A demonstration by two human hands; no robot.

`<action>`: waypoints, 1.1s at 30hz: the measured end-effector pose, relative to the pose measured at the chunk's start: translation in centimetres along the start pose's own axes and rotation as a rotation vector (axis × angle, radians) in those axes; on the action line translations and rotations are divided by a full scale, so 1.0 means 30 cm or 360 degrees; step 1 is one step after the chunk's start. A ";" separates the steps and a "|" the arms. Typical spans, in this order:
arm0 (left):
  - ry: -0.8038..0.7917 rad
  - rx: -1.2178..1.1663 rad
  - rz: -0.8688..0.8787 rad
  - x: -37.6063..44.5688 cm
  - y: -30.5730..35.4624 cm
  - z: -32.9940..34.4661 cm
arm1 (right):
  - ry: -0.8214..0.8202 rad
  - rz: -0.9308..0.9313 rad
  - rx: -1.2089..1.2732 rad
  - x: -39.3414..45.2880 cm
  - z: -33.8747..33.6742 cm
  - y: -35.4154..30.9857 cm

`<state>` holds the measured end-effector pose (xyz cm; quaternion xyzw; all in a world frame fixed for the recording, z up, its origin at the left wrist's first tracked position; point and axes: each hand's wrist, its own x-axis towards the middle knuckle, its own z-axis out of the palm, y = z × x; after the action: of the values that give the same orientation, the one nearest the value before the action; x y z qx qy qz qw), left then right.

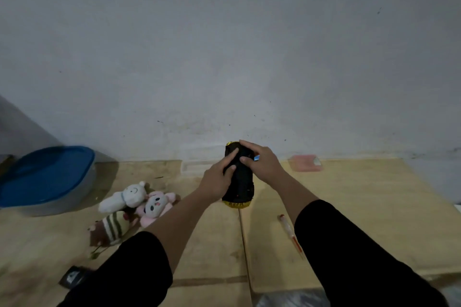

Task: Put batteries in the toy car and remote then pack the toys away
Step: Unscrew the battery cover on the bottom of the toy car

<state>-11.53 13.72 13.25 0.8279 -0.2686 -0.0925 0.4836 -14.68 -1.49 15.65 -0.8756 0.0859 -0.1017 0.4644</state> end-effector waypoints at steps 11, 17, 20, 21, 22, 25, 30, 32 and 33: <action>-0.0344 -0.0075 -0.0191 -0.005 -0.028 0.102 | 0.0147 0.0327 0.0058 -0.062 -0.010 0.093; -0.0691 -0.0064 -0.0269 -0.003 -0.045 0.218 | 0.0140 0.0469 0.0001 -0.083 -0.048 0.230; -0.0722 -0.0261 -0.0310 -0.006 -0.049 0.283 | 0.0124 0.0503 0.0064 -0.088 -0.072 0.284; -0.0710 -0.0319 -0.0339 -0.004 -0.055 0.307 | 0.0107 0.0511 0.0071 -0.085 -0.082 0.308; -0.0684 -0.0353 -0.0360 -0.001 -0.064 0.327 | 0.0087 0.0514 0.0077 -0.083 -0.090 0.329; -0.0606 -0.0406 -0.0421 0.000 -0.097 0.387 | 0.0023 0.0502 0.0075 -0.079 -0.107 0.397; -0.0578 -0.0457 -0.0539 -0.003 -0.111 0.468 | -0.0108 0.0499 0.0123 -0.070 -0.129 0.494; -0.0569 -0.0448 -0.0591 -0.004 -0.118 0.496 | -0.0161 0.0511 0.0148 -0.066 -0.135 0.526; -0.0558 -0.0443 -0.0612 -0.003 -0.122 0.508 | -0.0185 0.0508 0.0156 -0.064 -0.136 0.541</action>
<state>-16.61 3.75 2.28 0.7608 -0.1709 -0.3601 0.5121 -18.51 -13.26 4.22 -0.8315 0.1919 0.0200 0.5209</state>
